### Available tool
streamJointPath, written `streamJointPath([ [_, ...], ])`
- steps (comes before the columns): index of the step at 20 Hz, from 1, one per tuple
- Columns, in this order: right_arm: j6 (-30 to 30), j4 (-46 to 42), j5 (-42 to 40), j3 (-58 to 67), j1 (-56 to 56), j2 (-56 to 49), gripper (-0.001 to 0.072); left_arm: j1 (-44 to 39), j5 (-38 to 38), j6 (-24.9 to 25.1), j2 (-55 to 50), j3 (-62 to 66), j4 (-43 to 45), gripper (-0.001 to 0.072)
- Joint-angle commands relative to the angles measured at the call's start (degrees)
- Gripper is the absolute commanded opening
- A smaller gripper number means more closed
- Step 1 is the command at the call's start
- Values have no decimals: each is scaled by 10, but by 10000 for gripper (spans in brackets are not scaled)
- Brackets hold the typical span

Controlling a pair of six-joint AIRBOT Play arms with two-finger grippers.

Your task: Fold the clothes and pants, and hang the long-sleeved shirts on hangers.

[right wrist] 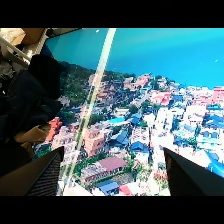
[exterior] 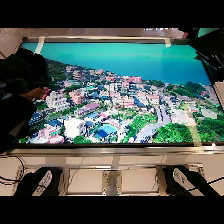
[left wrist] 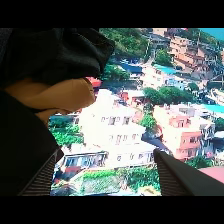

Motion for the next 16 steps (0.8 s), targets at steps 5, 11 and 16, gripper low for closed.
streamJointPath([
  [5,0,0,0,1,0,0,685,0,0,0,0,0,0,698],
  [11,0,0,0,1,0,0,685,0,0,0,-1,0,0,697],
  [16,0,0,0,1,1,0,685,1,12,1,-18,0,13,697],
])
